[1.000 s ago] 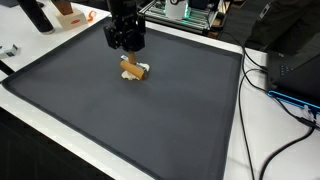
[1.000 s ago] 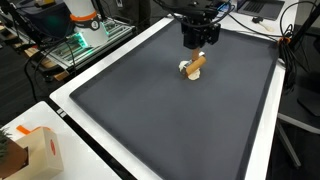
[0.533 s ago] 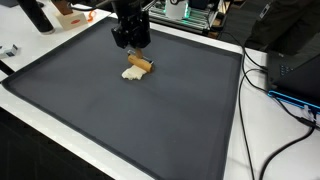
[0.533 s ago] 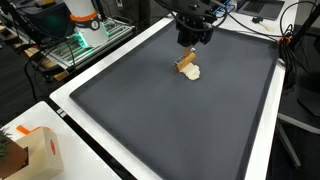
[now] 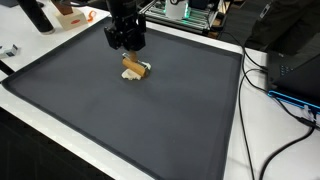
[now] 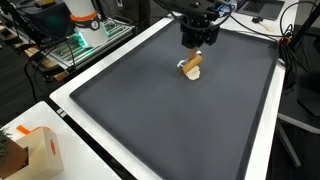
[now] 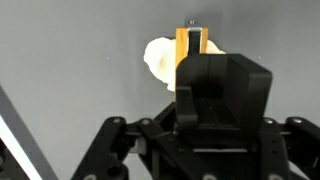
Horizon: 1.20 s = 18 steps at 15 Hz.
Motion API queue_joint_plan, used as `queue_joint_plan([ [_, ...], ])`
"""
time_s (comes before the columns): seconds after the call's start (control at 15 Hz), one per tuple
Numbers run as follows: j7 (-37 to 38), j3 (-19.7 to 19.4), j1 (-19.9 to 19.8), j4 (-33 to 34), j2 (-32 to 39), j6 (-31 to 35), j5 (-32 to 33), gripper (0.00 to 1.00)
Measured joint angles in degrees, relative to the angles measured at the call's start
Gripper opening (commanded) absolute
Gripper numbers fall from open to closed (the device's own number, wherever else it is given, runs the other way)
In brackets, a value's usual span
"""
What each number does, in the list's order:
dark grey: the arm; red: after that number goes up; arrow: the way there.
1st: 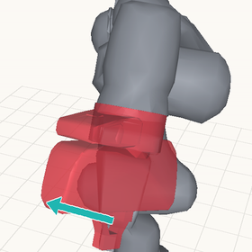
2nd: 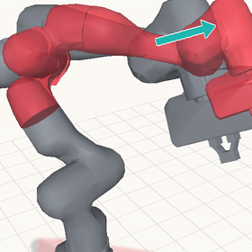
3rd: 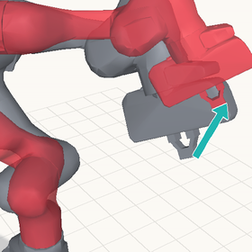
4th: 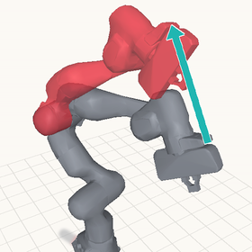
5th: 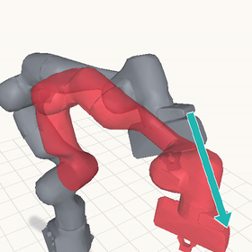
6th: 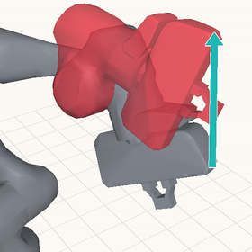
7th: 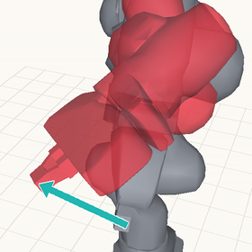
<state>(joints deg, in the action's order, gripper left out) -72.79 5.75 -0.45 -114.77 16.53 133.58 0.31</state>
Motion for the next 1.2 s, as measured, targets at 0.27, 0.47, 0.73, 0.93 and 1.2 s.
queue_joint_plan([
  [0.27,4.1,-0.4,0.0,-0.3,1.0,6.6,2.7,0.19],
  [0.47,4.5,-0.4,0.0,-0.3,1.2,7.0,3.0,0.19],
  [0.73,2.0,0.4,-0.3,0.2,1.1,4.1,2.1,0.19],
  [0.93,-0.7,1.0,-0.5,1.4,1.1,-1.5,0.8,0.19],
  [1.2,-1.3,1.2,-0.4,2.2,1.1,-5.7,0.5,0.19],
])
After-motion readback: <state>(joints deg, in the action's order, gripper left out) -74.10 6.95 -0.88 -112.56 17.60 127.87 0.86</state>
